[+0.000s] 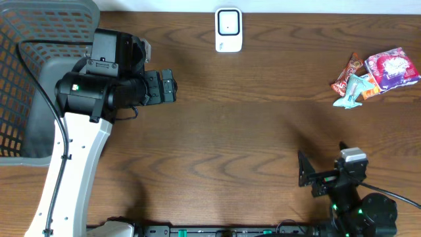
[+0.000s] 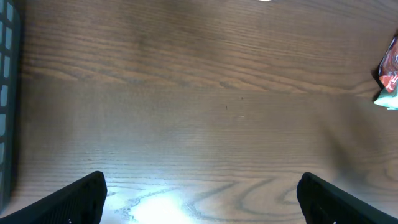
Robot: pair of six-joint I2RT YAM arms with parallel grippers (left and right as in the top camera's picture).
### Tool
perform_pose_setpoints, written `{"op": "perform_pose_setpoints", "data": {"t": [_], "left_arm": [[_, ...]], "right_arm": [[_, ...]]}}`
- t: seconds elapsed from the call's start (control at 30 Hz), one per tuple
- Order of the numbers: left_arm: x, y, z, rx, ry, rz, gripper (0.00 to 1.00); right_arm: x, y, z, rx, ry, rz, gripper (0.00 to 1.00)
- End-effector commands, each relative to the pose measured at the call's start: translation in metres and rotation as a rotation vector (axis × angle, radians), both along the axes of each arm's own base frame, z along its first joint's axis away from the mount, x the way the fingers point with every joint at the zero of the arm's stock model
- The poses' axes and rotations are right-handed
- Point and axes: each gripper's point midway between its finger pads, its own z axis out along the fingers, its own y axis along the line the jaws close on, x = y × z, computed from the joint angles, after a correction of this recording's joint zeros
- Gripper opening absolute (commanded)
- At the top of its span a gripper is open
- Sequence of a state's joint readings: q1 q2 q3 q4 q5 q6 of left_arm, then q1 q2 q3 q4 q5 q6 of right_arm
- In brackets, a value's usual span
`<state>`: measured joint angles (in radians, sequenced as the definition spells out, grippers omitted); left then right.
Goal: Scan the item barcode
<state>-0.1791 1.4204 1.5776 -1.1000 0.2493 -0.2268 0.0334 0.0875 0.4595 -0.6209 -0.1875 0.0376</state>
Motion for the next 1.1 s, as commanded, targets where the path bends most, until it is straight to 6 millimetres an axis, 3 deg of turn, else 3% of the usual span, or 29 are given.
{"op": "perform_pose_setpoints", "data": {"t": [0.0, 0.73, 1.07], "left_arm": [[-0.001, -0.001, -0.004, 0.008, 0.007, -0.02, 0.98], [-0.001, -0.001, -0.004, 0.009, 0.007, -0.021, 0.98], [-0.001, -0.001, -0.004, 0.008, 0.007, -0.02, 0.98]], "right_arm": [[0.006, 0.0, -0.003, 0.004, -0.048, 0.001, 0.99], [0.044, -0.002, -0.03, 0.026, -0.298, -0.02, 0.99], [0.049, -0.028, -0.039, 0.07, -0.269, -0.181, 0.99]]}}
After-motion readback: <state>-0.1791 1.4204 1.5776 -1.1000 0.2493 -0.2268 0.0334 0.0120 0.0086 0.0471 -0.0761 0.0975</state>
